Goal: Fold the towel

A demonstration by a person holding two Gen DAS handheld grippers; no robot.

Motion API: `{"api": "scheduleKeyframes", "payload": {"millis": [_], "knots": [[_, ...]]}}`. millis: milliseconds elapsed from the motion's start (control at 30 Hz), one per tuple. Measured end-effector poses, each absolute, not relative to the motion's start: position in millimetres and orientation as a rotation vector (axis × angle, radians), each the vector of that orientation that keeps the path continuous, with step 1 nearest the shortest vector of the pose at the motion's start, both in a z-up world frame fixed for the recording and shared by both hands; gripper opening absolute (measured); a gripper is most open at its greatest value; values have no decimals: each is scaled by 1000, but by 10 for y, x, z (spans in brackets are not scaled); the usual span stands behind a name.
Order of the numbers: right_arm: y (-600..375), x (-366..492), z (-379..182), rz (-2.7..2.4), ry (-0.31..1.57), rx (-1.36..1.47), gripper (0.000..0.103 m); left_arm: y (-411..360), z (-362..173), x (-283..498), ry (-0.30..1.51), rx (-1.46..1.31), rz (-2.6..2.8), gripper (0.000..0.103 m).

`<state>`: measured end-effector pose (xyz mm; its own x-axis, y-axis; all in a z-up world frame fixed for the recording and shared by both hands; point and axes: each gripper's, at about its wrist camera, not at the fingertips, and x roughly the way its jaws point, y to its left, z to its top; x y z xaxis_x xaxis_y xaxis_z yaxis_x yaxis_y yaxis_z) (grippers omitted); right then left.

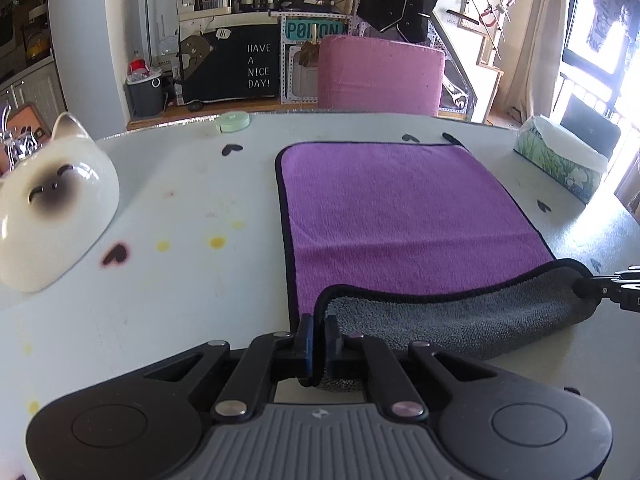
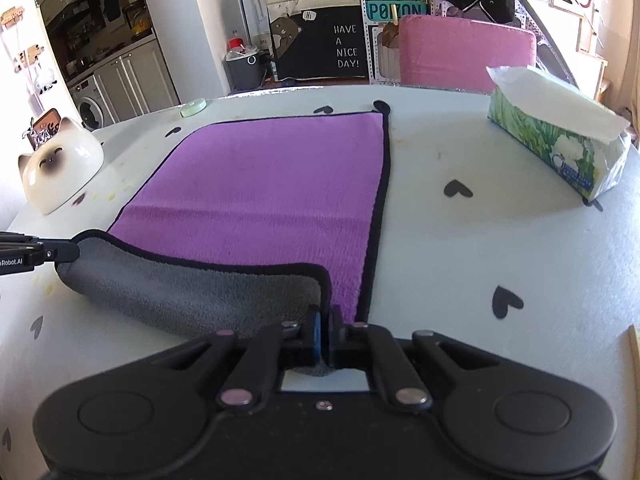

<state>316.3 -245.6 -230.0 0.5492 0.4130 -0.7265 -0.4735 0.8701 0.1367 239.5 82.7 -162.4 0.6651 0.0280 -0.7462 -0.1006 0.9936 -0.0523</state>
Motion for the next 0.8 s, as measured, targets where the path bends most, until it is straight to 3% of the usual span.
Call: {"api": "scheduleKeyframes", "payload": {"millis": [433, 800], "knots": [[-2369, 3465, -1967, 494, 750, -73, 3, 886, -1220, 2793, 755, -52, 87, 6], [-2239, 3930, -1789, 461, 707, -65, 3, 937, -1195, 3353, 745, -19, 115, 6]]}}
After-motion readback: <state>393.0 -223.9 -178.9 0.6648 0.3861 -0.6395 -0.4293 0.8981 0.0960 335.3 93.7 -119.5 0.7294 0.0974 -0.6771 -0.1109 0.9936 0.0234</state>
